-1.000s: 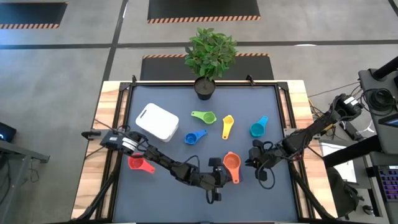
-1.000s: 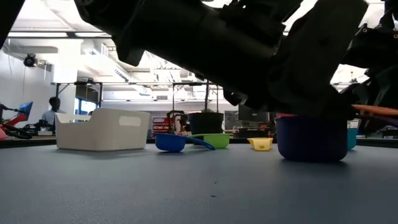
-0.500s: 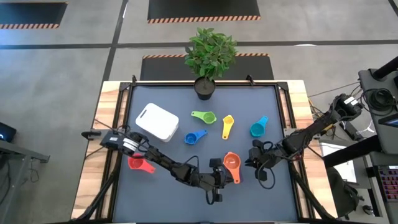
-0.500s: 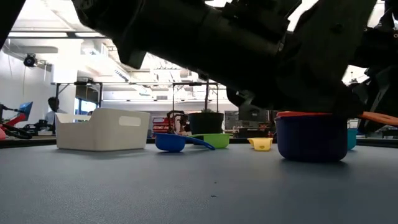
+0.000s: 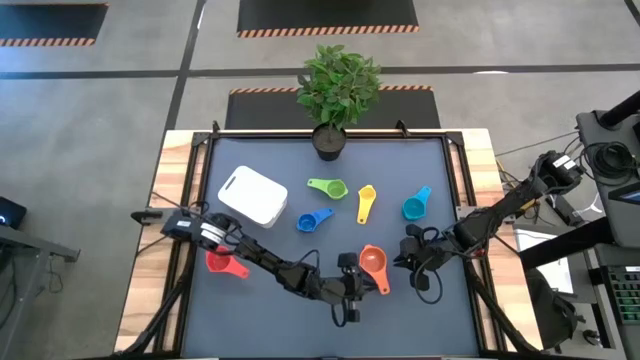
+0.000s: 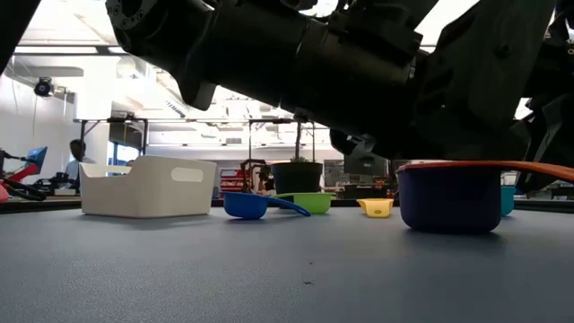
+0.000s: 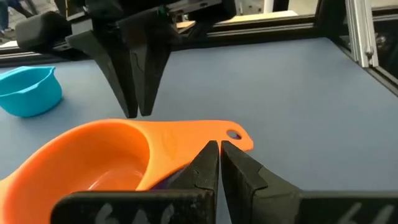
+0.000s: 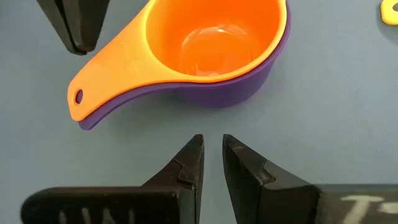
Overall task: Nest measuring cups in basket
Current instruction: Stack the orange measuring cup on top of the violet measuring cup
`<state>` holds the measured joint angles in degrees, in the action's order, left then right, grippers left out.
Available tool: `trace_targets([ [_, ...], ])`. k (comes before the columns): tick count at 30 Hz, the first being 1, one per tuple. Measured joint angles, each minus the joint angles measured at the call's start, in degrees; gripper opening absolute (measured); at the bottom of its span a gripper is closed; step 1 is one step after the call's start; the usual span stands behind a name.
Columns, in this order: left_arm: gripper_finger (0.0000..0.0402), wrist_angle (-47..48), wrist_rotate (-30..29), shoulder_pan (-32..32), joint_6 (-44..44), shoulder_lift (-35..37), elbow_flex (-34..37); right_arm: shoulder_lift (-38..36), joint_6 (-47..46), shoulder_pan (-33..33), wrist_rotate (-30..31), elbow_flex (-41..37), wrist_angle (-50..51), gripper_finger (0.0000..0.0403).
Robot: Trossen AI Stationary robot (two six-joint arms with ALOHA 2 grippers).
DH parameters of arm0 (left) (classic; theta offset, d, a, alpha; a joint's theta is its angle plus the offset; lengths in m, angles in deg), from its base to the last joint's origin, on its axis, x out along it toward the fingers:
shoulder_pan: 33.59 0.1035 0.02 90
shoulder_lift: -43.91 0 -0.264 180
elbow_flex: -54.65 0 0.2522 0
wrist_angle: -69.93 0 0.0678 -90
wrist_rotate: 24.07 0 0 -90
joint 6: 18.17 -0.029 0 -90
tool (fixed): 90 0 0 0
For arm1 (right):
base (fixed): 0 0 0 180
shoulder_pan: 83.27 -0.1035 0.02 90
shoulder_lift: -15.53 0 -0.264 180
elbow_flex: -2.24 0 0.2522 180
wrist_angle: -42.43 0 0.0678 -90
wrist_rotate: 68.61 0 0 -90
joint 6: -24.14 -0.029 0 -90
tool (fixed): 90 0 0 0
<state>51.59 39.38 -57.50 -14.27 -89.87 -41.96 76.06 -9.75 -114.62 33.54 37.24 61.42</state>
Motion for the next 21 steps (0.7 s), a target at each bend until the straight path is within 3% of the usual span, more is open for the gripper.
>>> trace_targets([
  [21, 0.0000, -3.43, 0.00, 1.12, 0.34, -0.89, 0.00, 0.01, 0.00, 0.00, -0.02, -0.02, -0.02, 0.0047],
])
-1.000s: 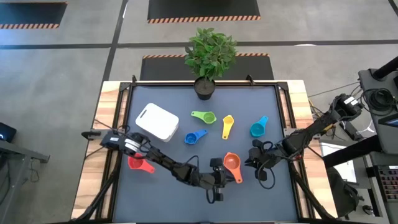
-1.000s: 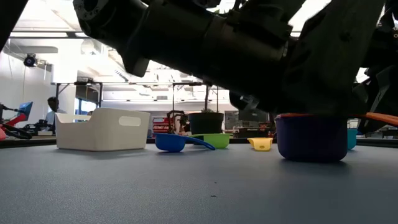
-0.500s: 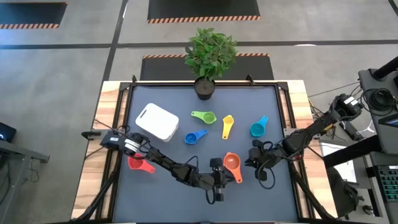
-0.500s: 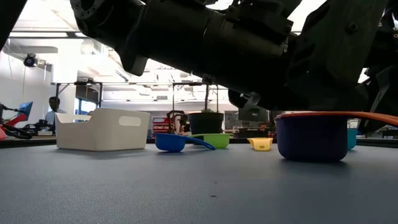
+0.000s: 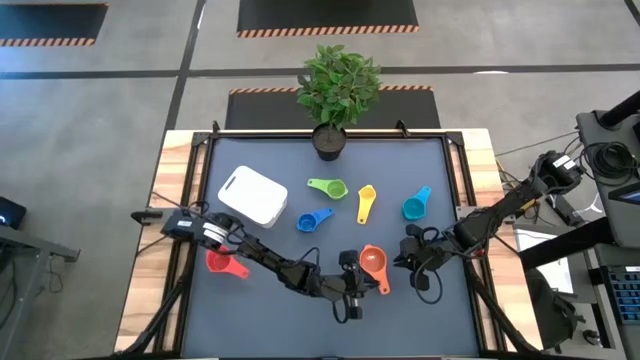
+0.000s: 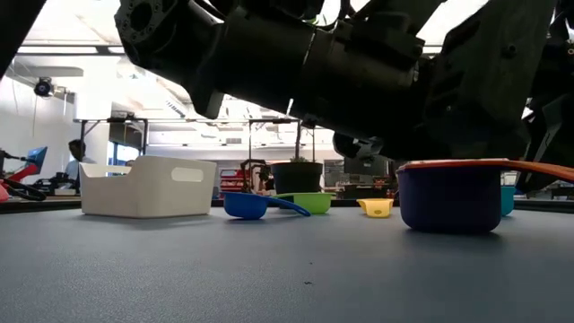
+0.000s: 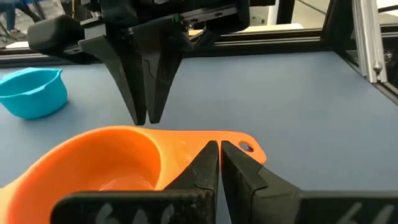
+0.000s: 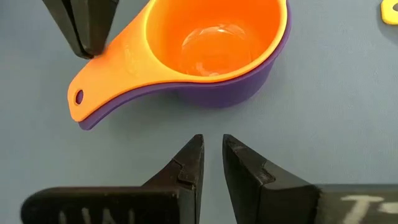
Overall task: Nest measuring cups in basket
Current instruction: Stack the orange measuring cup on top of the violet measuring cup
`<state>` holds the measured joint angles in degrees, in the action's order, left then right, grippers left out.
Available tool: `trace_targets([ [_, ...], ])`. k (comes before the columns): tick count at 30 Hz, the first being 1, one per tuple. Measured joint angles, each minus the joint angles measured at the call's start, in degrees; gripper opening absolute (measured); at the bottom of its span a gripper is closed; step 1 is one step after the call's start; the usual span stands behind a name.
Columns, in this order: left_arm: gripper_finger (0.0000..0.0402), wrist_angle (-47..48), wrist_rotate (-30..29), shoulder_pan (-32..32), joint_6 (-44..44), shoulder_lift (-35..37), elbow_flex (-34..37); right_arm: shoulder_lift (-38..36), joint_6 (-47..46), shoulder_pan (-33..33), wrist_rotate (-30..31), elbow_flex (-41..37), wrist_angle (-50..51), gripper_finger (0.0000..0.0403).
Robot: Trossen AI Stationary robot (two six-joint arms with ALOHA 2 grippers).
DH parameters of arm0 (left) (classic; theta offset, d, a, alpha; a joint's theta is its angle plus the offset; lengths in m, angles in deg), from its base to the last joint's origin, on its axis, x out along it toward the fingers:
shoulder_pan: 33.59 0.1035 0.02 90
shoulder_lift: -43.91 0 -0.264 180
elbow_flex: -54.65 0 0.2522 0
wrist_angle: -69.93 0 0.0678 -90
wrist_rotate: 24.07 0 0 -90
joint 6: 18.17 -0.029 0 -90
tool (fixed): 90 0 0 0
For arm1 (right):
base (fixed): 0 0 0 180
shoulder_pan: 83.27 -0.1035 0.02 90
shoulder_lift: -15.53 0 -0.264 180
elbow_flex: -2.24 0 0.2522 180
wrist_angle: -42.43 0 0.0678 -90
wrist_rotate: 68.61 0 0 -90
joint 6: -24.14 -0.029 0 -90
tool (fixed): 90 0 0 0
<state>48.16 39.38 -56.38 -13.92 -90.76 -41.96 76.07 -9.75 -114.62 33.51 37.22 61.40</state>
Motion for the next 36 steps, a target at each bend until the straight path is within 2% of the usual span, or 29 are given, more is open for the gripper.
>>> trace_targets([
  [6, 0.0000, 0.04, -0.02, -0.94, -4.27, 1.43, -0.04, 0.00, 0.02, 0.00, 0.00, 0.00, 0.02, 0.0047],
  [9, 0.0000, 2.65, 0.13, -0.89, -3.71, 1.26, 0.02, 0.00, 0.02, 0.00, -0.01, 0.00, 0.02, 0.0047],
  [16, 0.0000, 1.85, 0.28, -0.93, -1.28, 0.35, 0.00, 0.00, 0.39, 0.00, 0.00, 0.00, 0.00, 0.0047],
  [23, 0.0000, -3.85, 0.50, -0.36, -0.69, -1.66, 0.02, -0.01, 0.46, 0.00, 0.00, 0.00, -0.05, 0.0047],
  [30, 0.0000, -4.45, 0.52, -0.17, -0.69, -1.74, 0.02, 0.00, 0.46, 0.00, 0.00, 0.00, 0.00, 0.0047],
  [36, 0.0000, -4.00, -0.65, -0.77, -4.50, -0.68, 0.02, -0.03, 0.46, 0.00, -0.02, 0.00, 0.05, 0.0047],
])
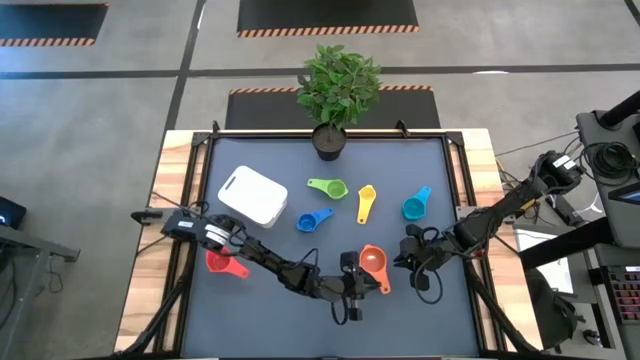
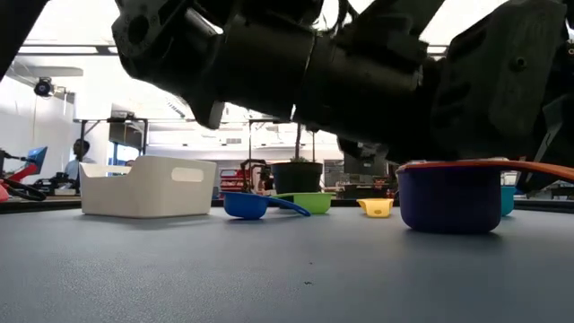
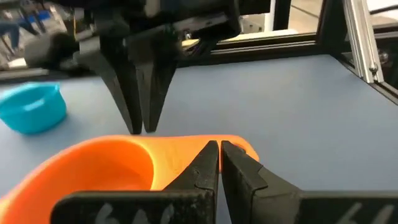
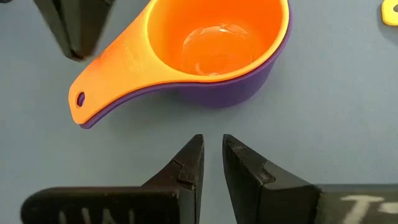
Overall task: Nest measuring cups in basket
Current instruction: Stack the orange measuring cup on top of the violet measuring cup, then stack the red measuring cup on the orange measuring cup
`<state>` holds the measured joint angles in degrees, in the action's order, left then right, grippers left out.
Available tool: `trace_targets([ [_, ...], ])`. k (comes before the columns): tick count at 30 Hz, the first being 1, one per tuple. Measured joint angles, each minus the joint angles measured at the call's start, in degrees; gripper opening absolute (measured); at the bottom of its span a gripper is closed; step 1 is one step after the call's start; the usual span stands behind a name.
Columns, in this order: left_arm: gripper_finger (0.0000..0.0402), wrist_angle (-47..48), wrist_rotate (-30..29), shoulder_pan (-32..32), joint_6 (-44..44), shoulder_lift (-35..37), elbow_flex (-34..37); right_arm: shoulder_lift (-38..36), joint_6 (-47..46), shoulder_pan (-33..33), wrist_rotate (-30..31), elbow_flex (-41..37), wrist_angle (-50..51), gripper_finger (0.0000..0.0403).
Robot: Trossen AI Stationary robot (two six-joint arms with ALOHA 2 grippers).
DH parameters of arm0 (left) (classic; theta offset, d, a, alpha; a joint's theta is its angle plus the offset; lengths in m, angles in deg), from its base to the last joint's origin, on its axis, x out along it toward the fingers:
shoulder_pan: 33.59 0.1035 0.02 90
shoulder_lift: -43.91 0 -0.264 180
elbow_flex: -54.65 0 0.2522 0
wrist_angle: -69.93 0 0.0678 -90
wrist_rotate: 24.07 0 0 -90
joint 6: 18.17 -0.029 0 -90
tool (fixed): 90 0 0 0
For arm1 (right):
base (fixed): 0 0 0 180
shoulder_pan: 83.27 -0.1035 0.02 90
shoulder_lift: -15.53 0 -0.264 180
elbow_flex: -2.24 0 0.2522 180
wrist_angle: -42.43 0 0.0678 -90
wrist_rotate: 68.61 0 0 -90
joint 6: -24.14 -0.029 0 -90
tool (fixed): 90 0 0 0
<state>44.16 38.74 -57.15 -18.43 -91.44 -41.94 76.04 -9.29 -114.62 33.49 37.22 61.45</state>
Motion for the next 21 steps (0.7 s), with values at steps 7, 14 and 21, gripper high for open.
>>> trace_targets([
  [7, 0.0000, 10.29, -1.83, -1.36, -8.31, 7.03, 0.04, -2.11, 0.02, 0.00, 0.00, 0.00, 0.65, 0.0047],
  [14, 0.0000, 29.34, -1.90, -2.36, -13.44, 19.04, 0.22, -6.56, 0.00, 0.00, 2.31, 0.00, 2.55, 0.0047],
  [21, 0.0000, 35.25, -3.41, -2.82, -14.29, 32.24, 8.50, -9.46, 0.30, 0.00, 7.33, 1.27, 3.58, 0.0047],
])
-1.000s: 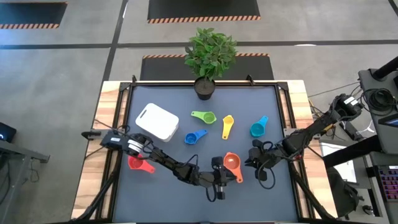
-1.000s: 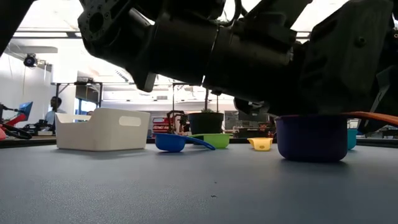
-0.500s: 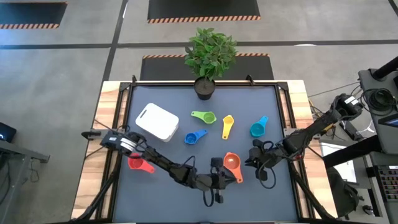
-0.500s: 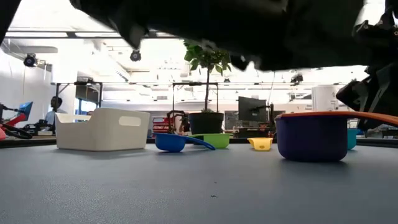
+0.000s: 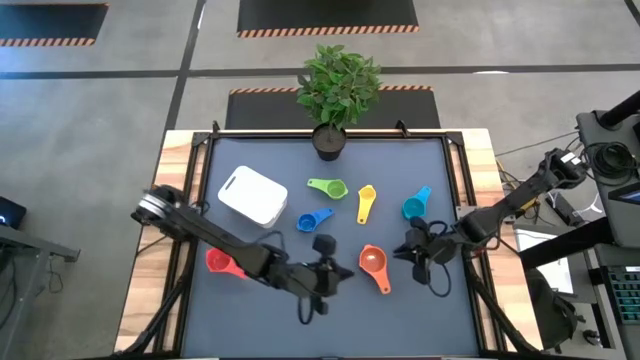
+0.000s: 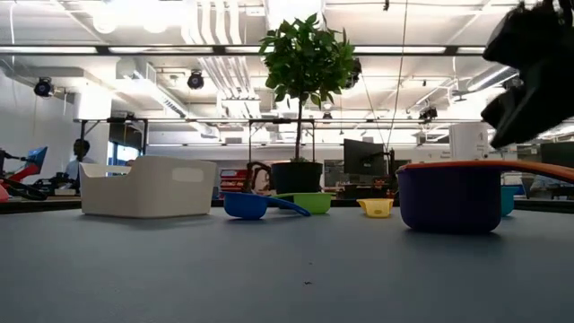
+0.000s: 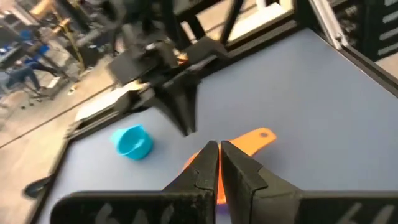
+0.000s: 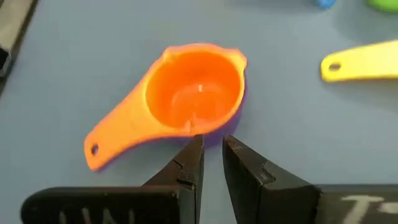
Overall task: Nest measuring cups in basket
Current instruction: Stack the red measuring cup on the orange measuring cup
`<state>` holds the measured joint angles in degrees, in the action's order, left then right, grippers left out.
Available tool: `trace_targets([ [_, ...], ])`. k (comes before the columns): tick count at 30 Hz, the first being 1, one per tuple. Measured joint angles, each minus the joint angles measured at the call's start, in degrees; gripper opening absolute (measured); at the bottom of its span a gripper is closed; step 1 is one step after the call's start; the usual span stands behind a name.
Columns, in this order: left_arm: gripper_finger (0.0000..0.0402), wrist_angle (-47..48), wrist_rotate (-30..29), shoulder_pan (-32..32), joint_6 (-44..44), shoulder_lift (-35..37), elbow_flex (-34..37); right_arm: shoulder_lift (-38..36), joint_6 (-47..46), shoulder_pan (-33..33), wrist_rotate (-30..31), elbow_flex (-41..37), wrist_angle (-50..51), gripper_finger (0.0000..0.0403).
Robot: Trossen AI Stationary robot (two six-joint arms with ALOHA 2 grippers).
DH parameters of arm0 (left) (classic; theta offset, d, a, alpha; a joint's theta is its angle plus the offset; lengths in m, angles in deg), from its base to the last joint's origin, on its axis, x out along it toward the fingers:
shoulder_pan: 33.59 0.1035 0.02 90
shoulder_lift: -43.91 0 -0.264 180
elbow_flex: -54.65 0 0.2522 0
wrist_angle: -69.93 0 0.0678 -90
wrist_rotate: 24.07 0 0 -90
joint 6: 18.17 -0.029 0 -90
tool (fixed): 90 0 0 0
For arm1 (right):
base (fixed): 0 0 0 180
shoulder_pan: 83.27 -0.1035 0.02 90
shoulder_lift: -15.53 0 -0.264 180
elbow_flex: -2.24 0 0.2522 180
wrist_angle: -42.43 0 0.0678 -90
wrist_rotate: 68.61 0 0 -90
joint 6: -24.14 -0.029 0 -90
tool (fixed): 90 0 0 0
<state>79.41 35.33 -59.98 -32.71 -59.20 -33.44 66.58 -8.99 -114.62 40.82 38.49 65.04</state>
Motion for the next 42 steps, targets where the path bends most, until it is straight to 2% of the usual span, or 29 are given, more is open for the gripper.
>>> trace_targets([
  [5, 0.0000, -4.17, -3.01, 0.15, 0.27, 8.66, 10.66, 0.45, 1.15, 0.56, 1.74, 2.70, -0.09, 0.0047],
  [10, 0.0000, -6.41, -5.17, 0.49, -0.18, 16.33, 17.99, 1.69, 3.16, 2.11, 2.86, 6.26, -0.07, 0.0047],
  [17, 0.0000, -5.24, -10.97, 0.60, -1.33, 24.04, 22.92, 4.72, 6.83, 5.06, 3.16, 12.35, 0.47, 0.0047],
  [24, 0.0000, 1.19, -11.98, 0.44, 1.00, 31.05, 25.88, 9.28, 10.38, 8.06, 3.10, 18.42, 1.94, 0.0047],
  [35, 0.0000, 12.60, -11.97, -0.09, 19.05, 38.00, 28.36, 17.58, 16.02, 11.21, 2.66, 25.68, 1.80, 0.0047],
  [39, 0.0000, 20.61, -11.18, -0.65, 33.23, 38.66, 27.59, 18.62, 18.04, 11.28, 2.62, 27.48, 2.69, 0.0047],
  [42, 0.0000, 31.76, -5.22, -0.87, 50.25, 38.22, 24.64, 18.23, 18.50, 11.28, 2.64, 28.52, 4.80, 0.0047],
])
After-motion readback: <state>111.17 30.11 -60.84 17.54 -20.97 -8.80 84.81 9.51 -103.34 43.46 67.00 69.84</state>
